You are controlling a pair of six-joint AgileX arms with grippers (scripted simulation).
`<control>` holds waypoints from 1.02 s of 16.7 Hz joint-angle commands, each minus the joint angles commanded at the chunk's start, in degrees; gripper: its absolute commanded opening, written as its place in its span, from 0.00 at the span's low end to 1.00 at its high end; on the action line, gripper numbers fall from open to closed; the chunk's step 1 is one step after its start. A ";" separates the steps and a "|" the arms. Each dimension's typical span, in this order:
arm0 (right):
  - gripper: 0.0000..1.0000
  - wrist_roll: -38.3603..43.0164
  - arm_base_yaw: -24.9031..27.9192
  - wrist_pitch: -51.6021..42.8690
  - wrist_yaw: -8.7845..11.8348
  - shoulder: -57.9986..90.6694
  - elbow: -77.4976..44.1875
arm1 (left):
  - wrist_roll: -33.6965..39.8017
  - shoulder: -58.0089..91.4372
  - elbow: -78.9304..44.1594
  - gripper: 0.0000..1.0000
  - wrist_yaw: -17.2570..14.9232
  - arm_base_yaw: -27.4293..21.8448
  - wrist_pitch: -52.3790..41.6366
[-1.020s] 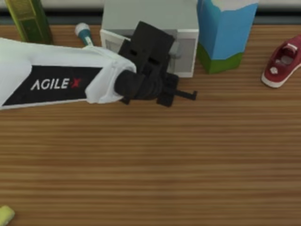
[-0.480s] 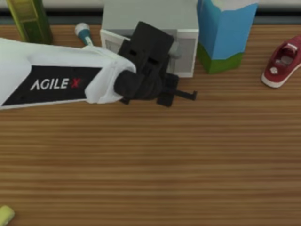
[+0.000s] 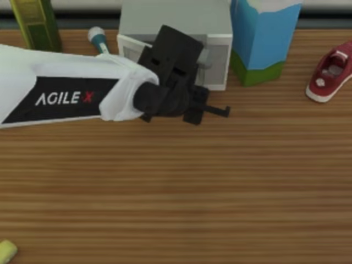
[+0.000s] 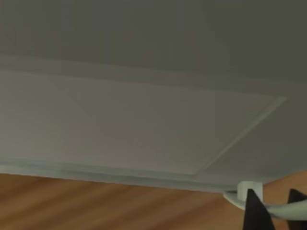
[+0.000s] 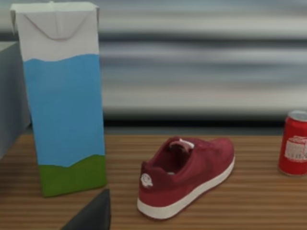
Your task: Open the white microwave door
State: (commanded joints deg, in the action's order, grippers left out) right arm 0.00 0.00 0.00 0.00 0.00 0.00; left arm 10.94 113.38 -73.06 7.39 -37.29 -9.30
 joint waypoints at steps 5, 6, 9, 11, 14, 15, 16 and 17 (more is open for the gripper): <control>1.00 0.00 0.00 0.00 0.00 0.00 0.00 | 0.32 0.09 -0.24 0.00 -0.47 -0.49 -0.02; 1.00 0.00 0.00 0.00 0.00 0.00 0.00 | 0.17 0.07 -0.04 0.00 -0.58 -0.41 -0.02; 1.00 0.00 0.00 0.00 0.00 0.00 0.00 | -1.41 -1.01 1.23 0.00 -1.52 0.31 0.68; 1.00 0.00 0.00 0.00 0.00 0.00 0.00 | -2.54 -1.53 2.17 0.00 -2.16 0.75 1.03; 1.00 0.00 0.00 0.00 0.00 0.00 0.00 | -2.64 -1.55 2.29 0.00 -2.23 0.79 1.03; 1.00 0.00 0.00 0.00 0.00 0.00 0.00 | -2.64 -1.55 2.29 0.00 -2.23 0.79 1.03; 1.00 0.00 0.00 0.00 0.00 0.00 0.00 | -2.64 -1.55 2.29 0.00 -2.23 0.79 1.03; 1.00 0.00 0.00 0.00 0.00 0.00 0.00 | -2.64 -1.55 2.29 0.00 -2.23 0.79 1.03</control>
